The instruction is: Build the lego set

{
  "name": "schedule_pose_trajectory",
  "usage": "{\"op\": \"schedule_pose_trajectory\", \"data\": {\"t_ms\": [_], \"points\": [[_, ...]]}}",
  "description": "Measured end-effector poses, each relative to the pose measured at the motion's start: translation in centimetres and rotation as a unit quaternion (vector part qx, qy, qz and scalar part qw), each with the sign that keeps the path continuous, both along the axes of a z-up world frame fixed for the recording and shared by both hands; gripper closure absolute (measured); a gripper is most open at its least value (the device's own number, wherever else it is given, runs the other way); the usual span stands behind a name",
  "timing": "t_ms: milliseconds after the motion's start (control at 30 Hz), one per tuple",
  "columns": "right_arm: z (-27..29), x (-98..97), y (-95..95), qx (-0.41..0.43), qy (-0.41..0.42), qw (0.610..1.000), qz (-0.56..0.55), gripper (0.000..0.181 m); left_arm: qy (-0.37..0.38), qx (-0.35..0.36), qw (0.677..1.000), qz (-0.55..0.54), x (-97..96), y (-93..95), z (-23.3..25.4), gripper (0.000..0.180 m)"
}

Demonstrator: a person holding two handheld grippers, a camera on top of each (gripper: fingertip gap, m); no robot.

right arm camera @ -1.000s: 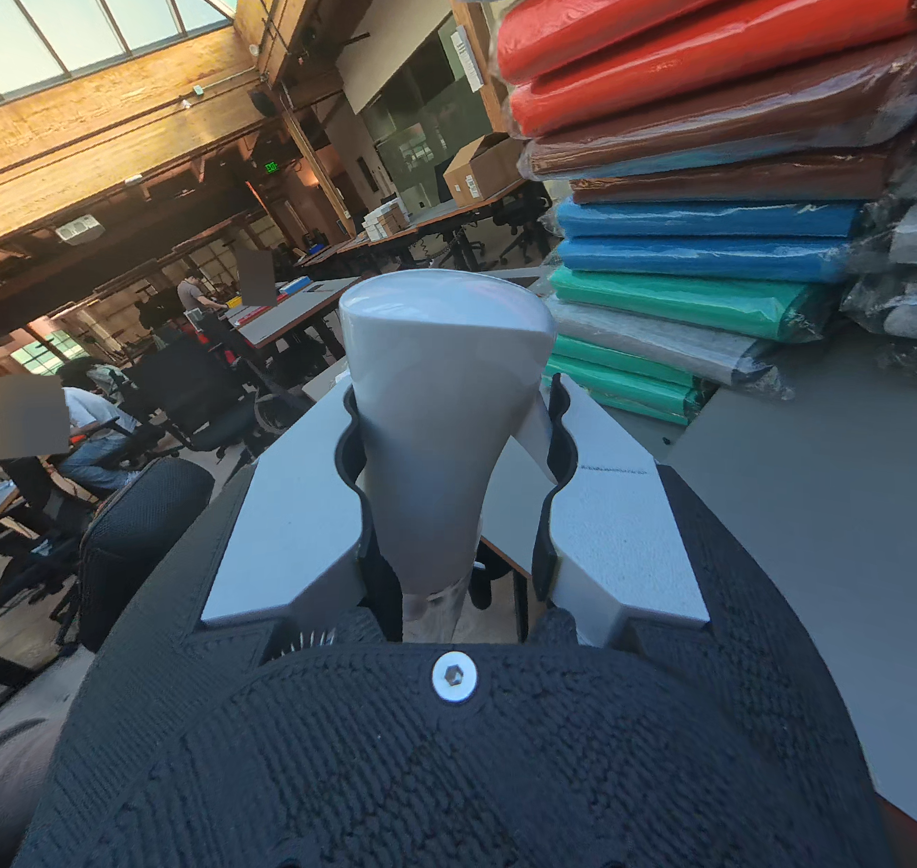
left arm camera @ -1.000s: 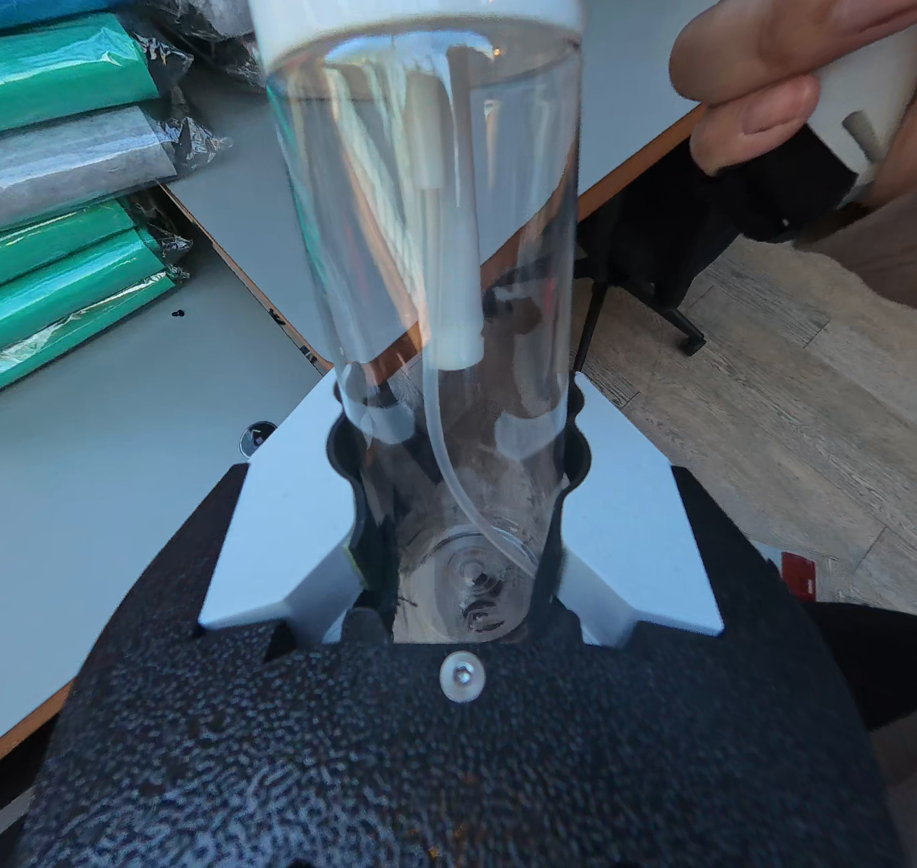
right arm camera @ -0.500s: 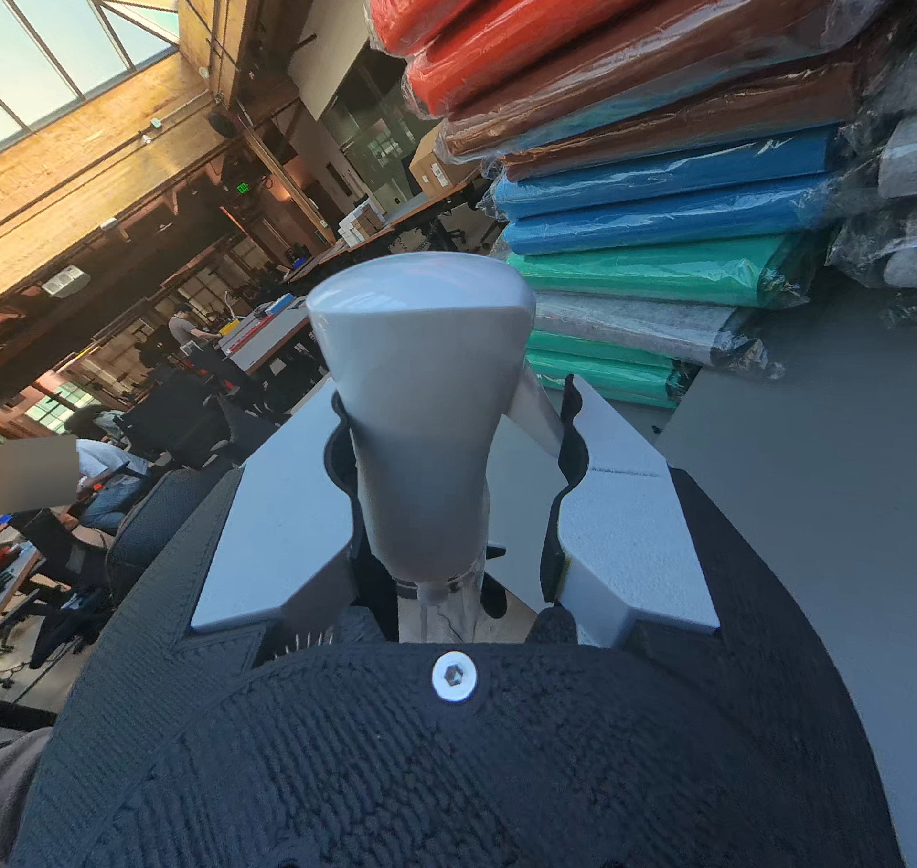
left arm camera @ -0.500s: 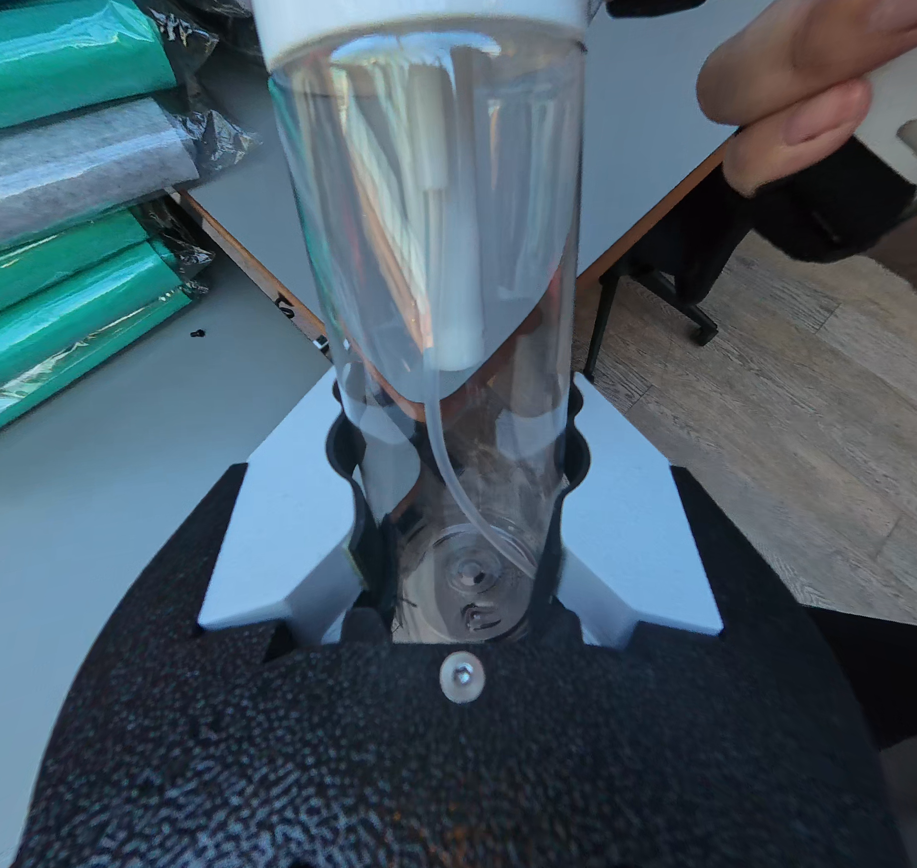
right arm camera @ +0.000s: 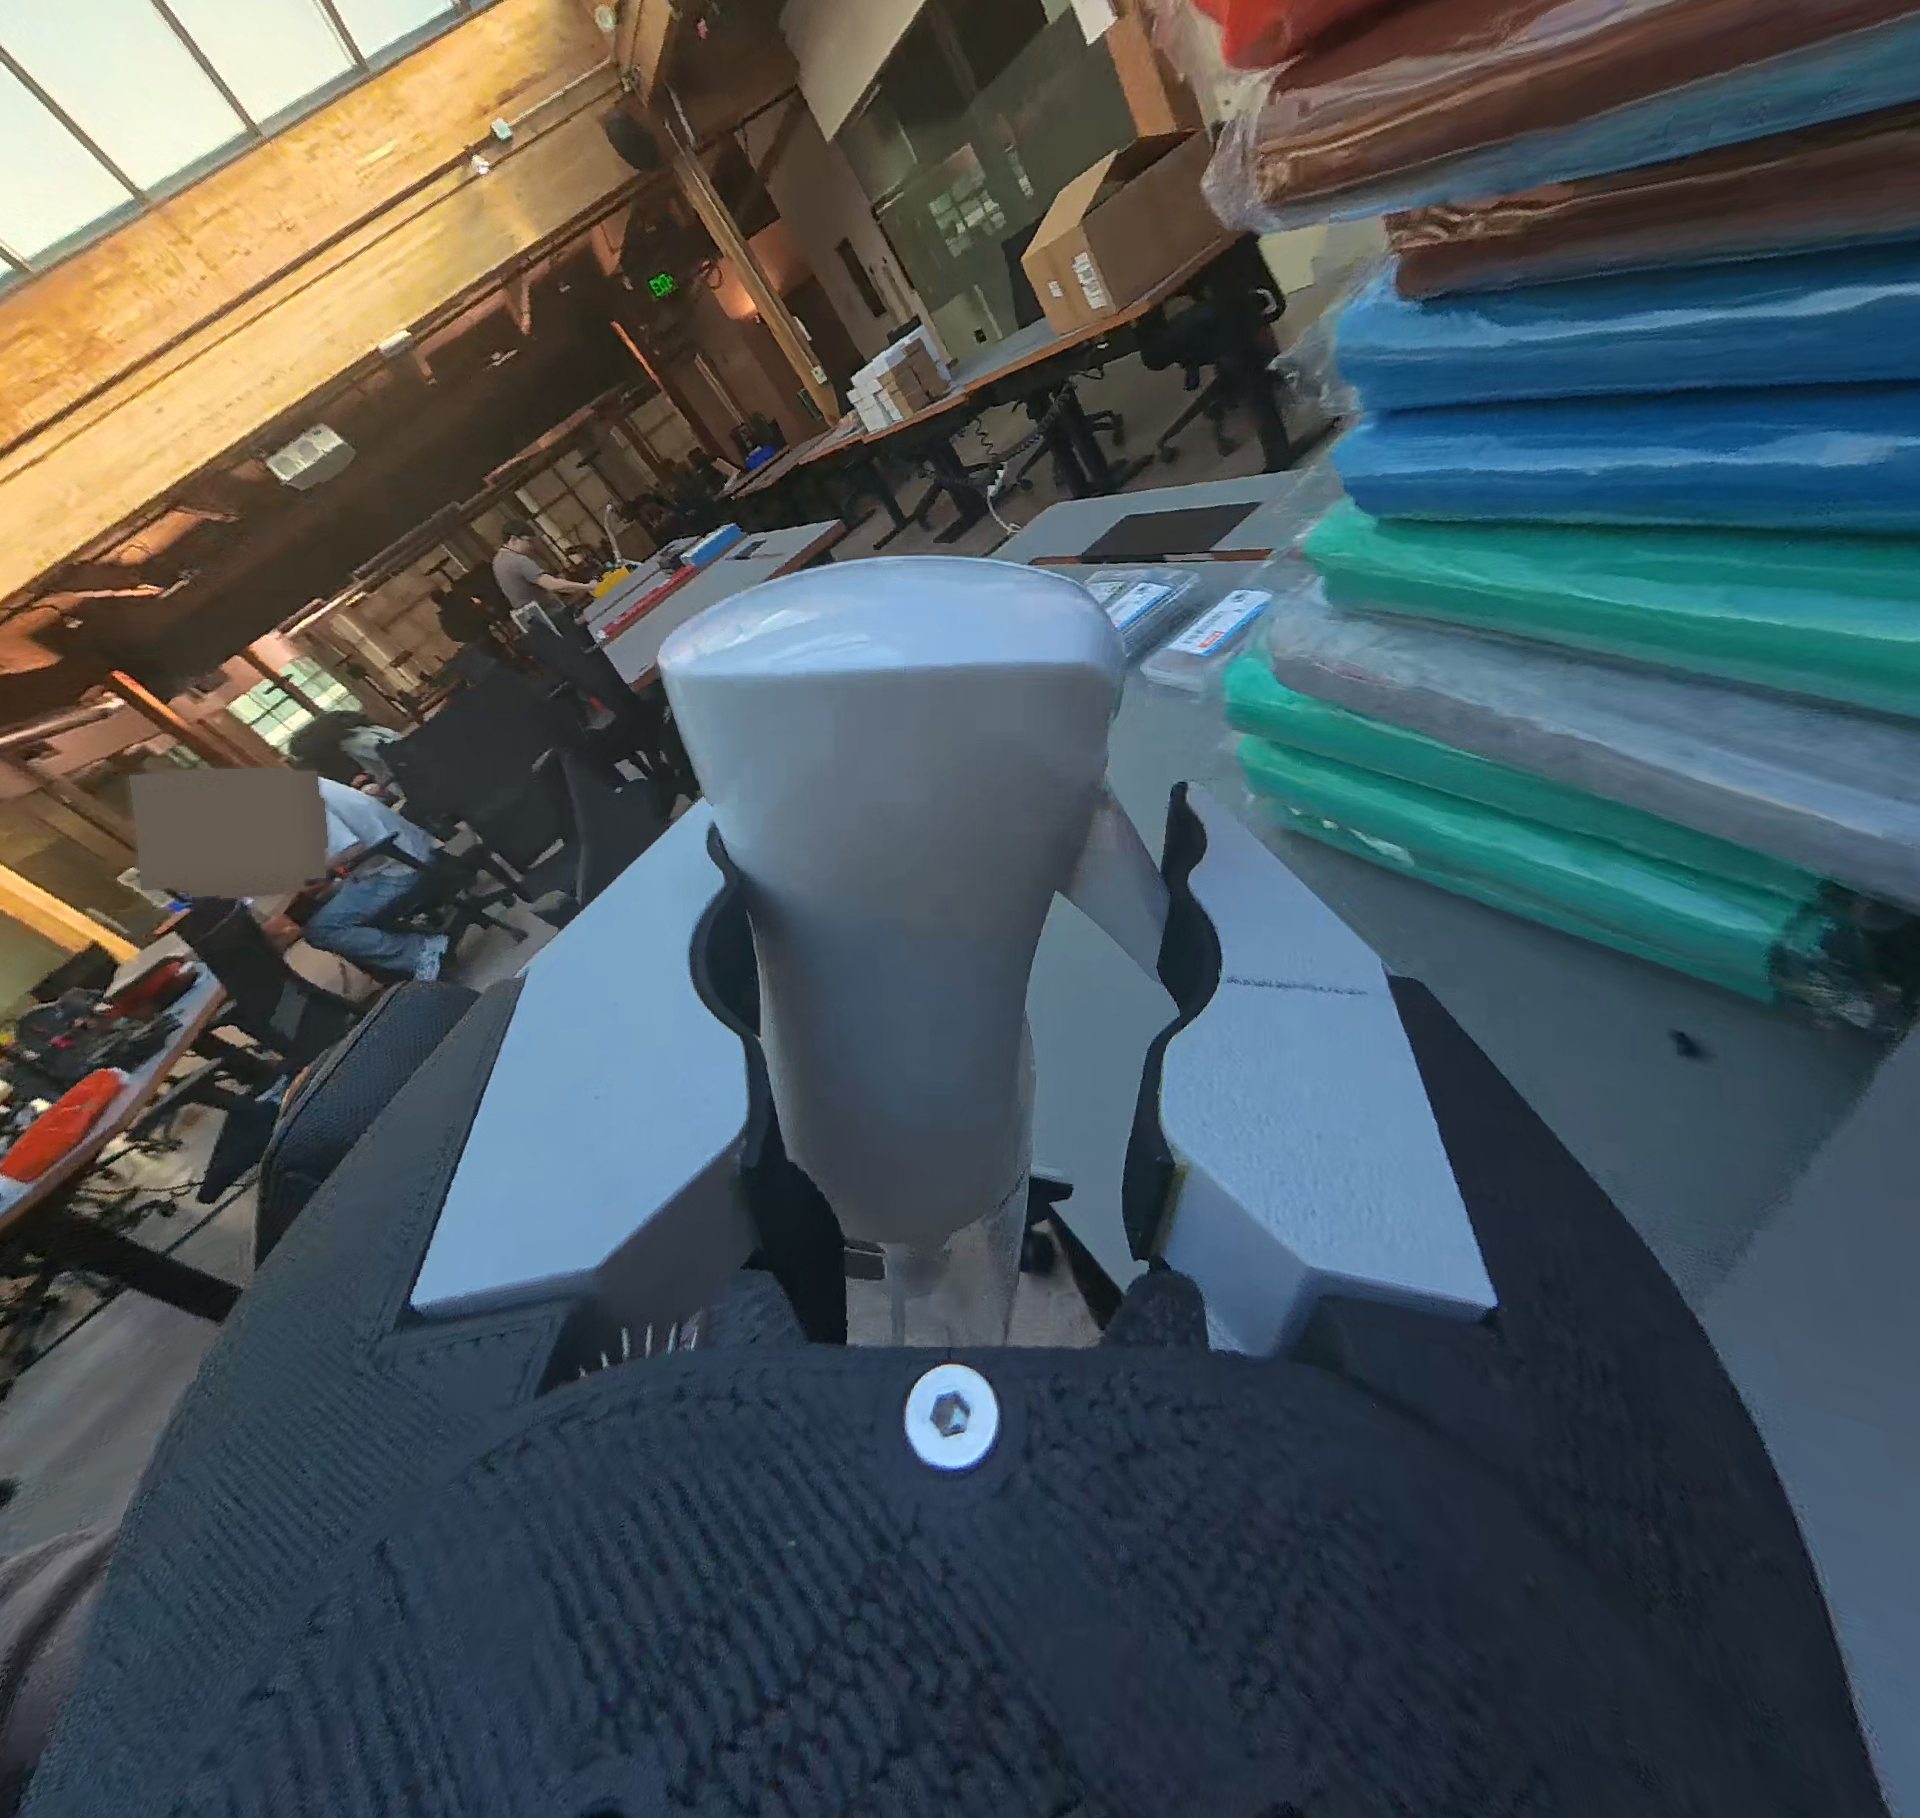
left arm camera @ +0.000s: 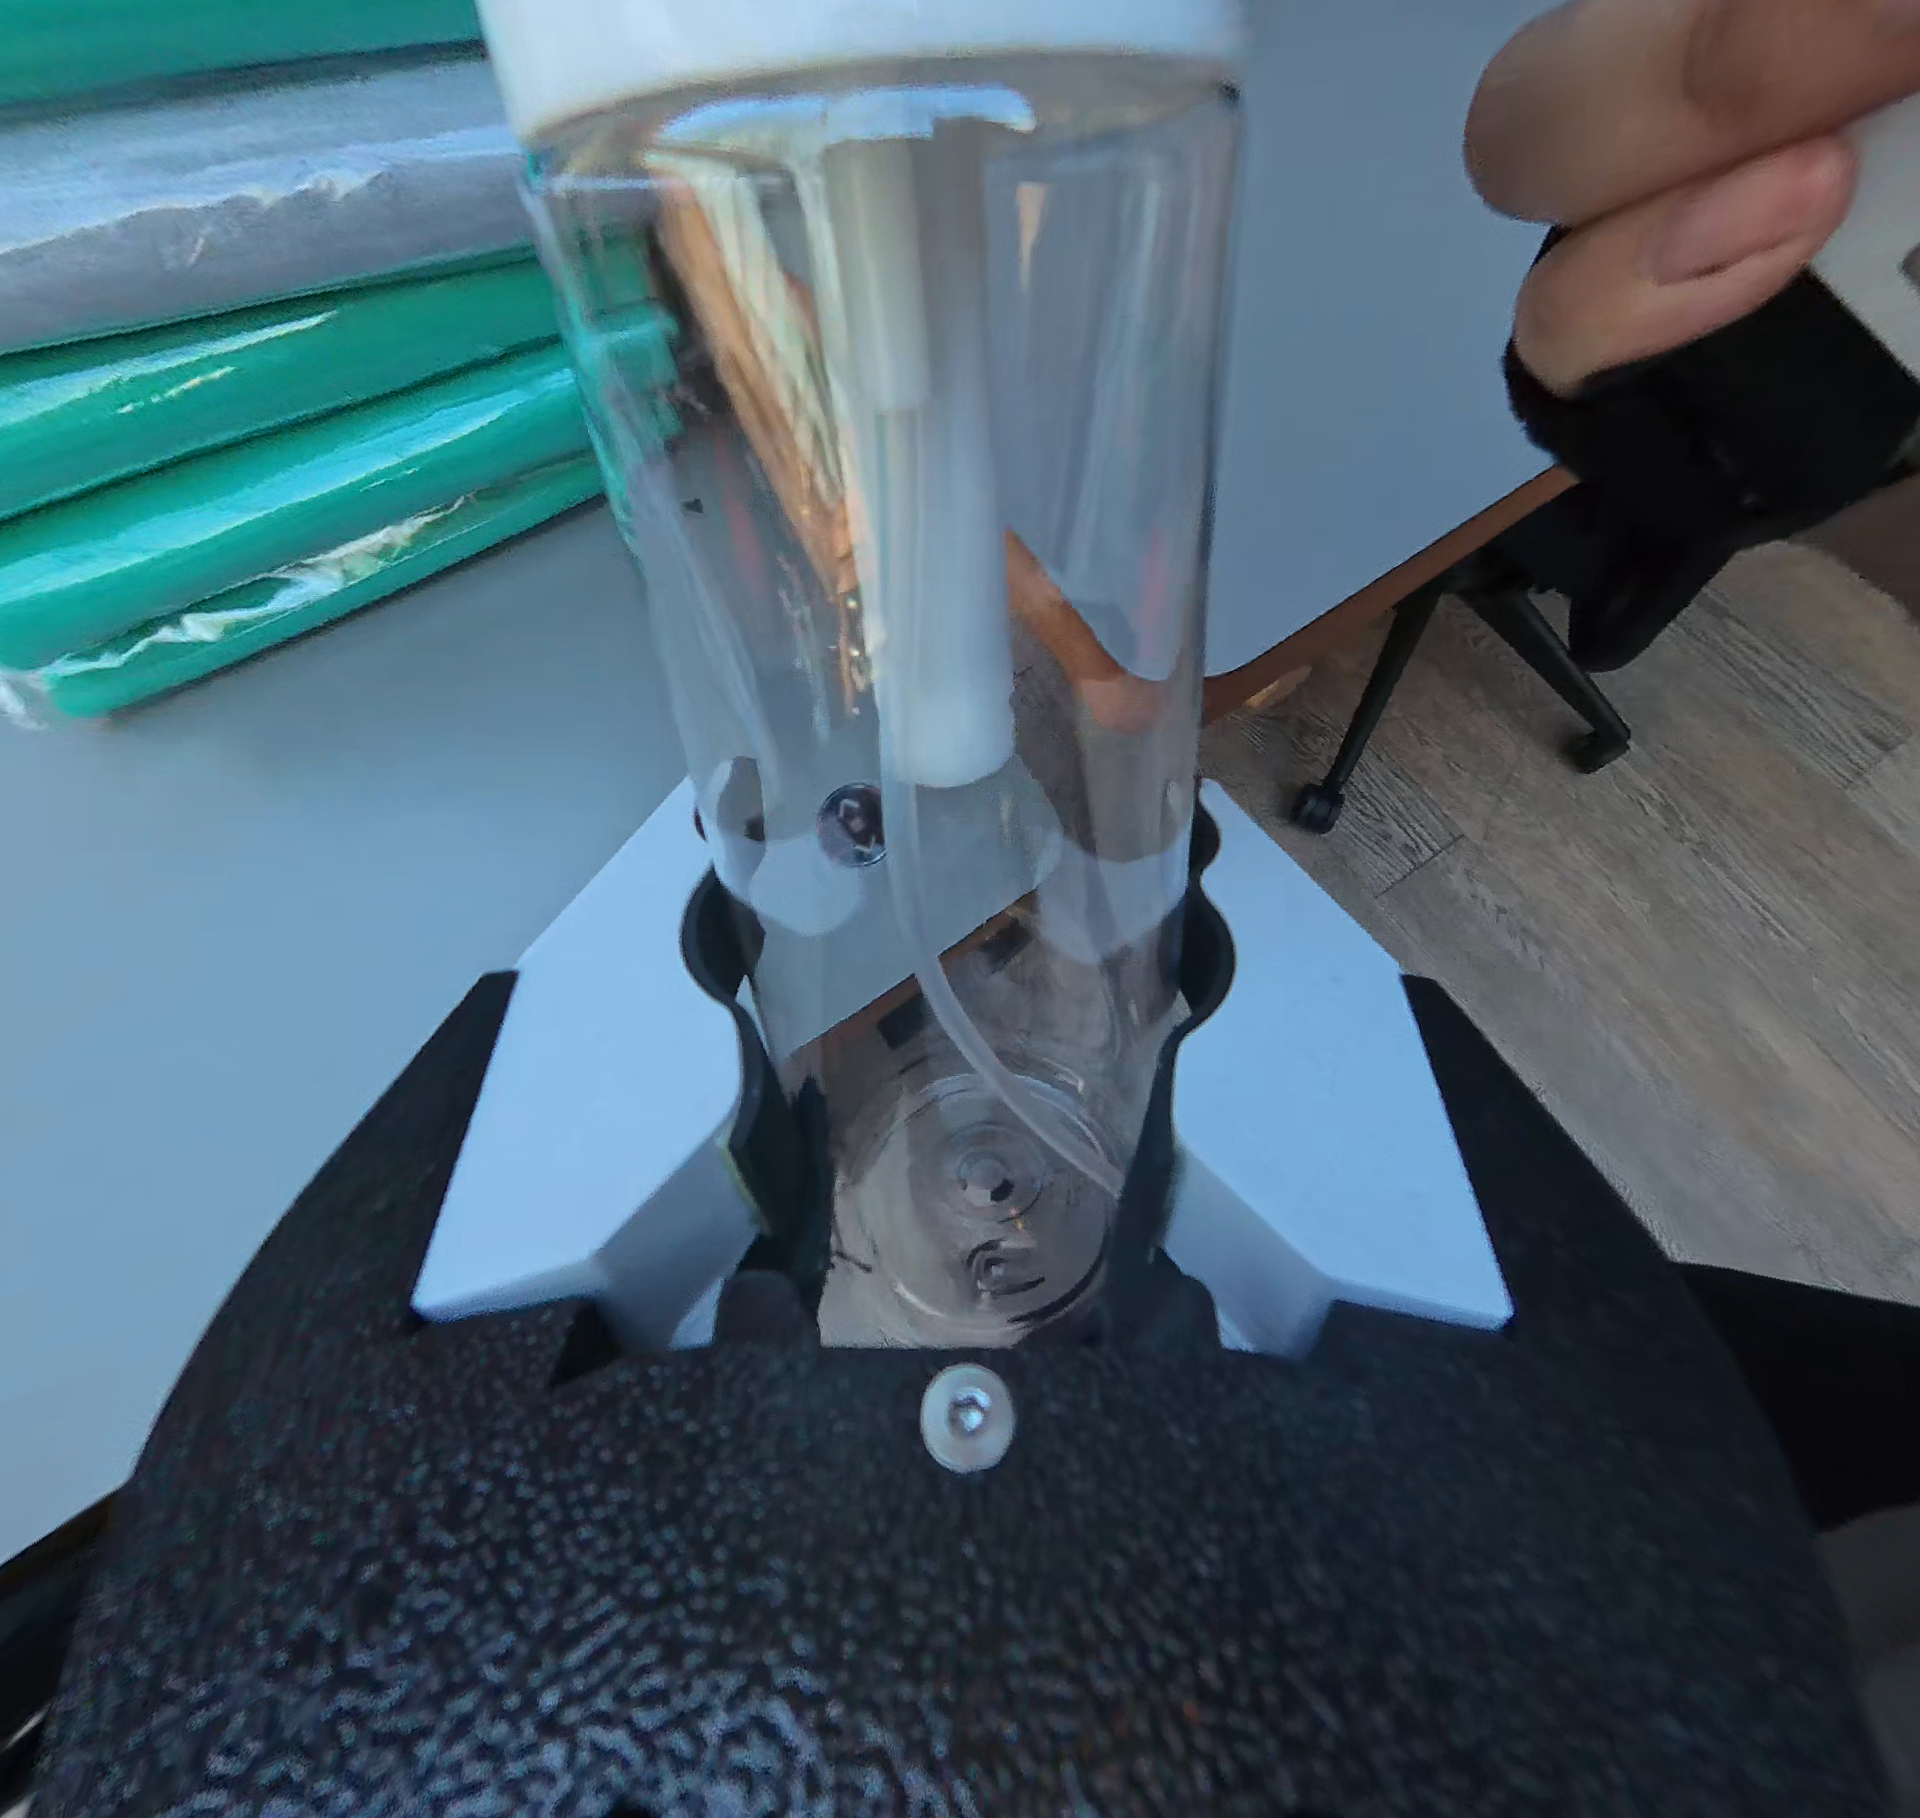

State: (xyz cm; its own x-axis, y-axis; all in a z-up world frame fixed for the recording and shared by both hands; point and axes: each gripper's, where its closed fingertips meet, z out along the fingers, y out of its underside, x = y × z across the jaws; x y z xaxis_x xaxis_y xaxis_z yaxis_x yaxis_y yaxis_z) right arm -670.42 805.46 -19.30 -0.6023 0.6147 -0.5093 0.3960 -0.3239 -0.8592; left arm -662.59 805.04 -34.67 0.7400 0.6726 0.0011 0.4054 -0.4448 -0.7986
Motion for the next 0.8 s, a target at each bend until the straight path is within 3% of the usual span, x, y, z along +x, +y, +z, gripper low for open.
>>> {"op": "schedule_pose_trajectory", "data": {"t_ms": [167, 367, 500, 667, 800], "points": [[-0.7, -0.7, -4.0, 0.001, -0.015, 0.999, 0.048, 0.116, -0.007, -0.005, 0.999, 0.039, -0.3, -3.5, -0.2, 0.100], [-0.1, -1.4, -5.3, -0.006, -0.003, 0.999, 0.036, 0.105, 0.001, -0.016, 0.999, 0.045, -0.7, -5.0, 0.1, 0.100], [0.1, -1.0, -3.7, -0.031, -0.014, 0.999, 0.021, 0.096, 0.010, -0.012, 1.000, 0.014, -1.1, -2.9, 0.9, 0.100], [0.4, -0.3, 2.5, -0.017, 0.001, 0.999, -0.050, 0.115, 0.015, -0.013, 0.998, -0.058, -0.5, 2.2, 1.4, 0.100], [0.7, 1.0, 7.9, 0.001, 0.014, 0.994, -0.110, 0.113, 0.015, -0.015, 0.992, -0.122, 0.5, 6.9, 1.4, 0.100]]}}
